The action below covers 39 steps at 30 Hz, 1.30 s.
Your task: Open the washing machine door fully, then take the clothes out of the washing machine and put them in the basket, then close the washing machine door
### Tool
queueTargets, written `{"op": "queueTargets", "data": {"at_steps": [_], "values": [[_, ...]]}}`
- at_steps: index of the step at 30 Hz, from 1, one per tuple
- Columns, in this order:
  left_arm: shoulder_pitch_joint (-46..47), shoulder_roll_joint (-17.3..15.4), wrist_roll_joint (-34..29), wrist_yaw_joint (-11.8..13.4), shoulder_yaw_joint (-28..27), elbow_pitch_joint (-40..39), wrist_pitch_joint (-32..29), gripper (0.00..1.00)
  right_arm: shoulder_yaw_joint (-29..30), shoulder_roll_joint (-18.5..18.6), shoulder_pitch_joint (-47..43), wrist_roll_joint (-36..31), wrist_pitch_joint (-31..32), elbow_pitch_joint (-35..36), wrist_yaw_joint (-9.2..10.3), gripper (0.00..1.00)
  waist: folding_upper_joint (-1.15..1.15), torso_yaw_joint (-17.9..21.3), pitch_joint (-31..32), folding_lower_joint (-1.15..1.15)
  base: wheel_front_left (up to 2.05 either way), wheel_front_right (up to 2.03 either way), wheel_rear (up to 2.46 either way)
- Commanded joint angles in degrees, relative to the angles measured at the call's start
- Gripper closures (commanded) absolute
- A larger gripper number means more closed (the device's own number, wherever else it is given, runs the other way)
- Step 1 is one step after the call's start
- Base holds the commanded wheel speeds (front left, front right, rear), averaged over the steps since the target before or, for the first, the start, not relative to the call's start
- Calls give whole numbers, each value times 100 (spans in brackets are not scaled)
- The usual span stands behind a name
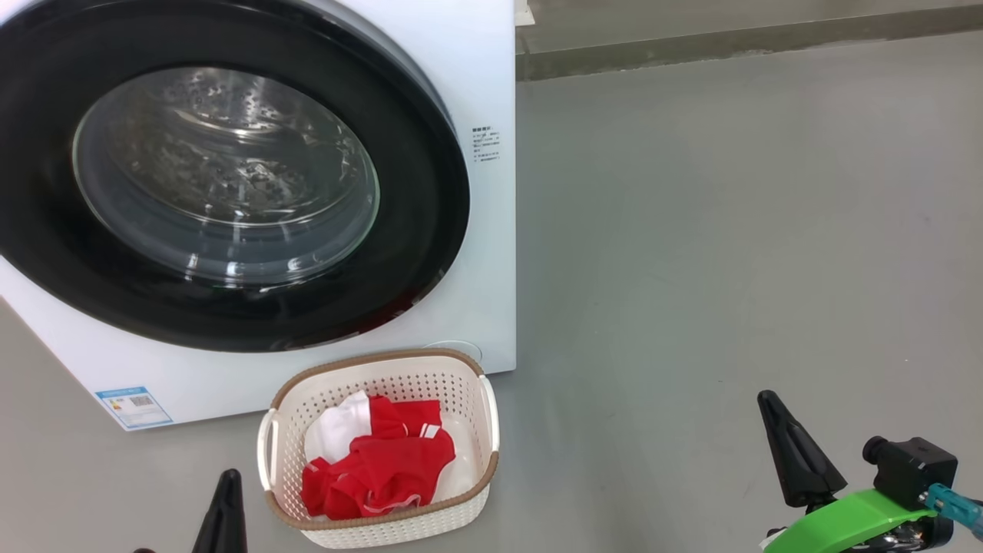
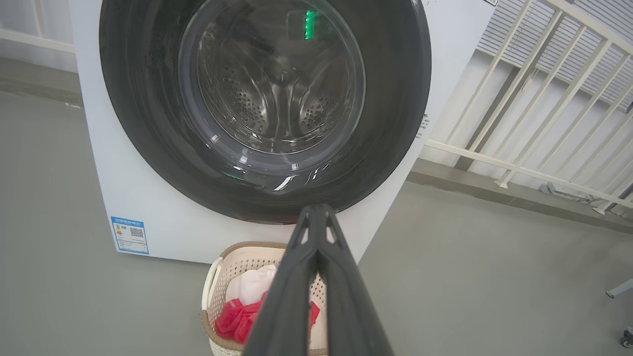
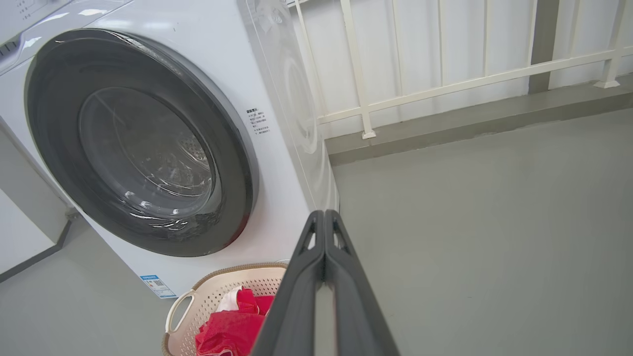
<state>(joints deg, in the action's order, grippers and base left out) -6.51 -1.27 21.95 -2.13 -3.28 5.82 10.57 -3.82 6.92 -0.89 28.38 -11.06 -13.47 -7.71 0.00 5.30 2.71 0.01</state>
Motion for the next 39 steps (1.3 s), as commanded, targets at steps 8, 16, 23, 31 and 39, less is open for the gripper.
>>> {"op": "queueTargets", "data": {"at_steps": [8,16,23,31,39], "values": [[336,-77,674,-89,-79,-37,-171,100,128,18,289,640,140,112,6,100,0,-47,-26,-1,0,0,0],[416,-84,1216,-127,-100,36,-302,100,194,-9,324,1140,268,99,7,100,0,-88,-48,-1,0,0,0],[486,-90,1690,-161,-118,101,-417,100,253,-35,354,1575,382,86,8,100,0,-124,-68,-1,0,0,0],[556,-97,2166,-194,-137,165,-532,100,314,-61,385,2012,498,74,9,100,0,-160,-87,-1,0,0,0],[636,-104,2710,-233,-159,239,-664,100,384,-92,420,2510,630,60,11,100,0,-202,-110,-1,0,0,0]]}}
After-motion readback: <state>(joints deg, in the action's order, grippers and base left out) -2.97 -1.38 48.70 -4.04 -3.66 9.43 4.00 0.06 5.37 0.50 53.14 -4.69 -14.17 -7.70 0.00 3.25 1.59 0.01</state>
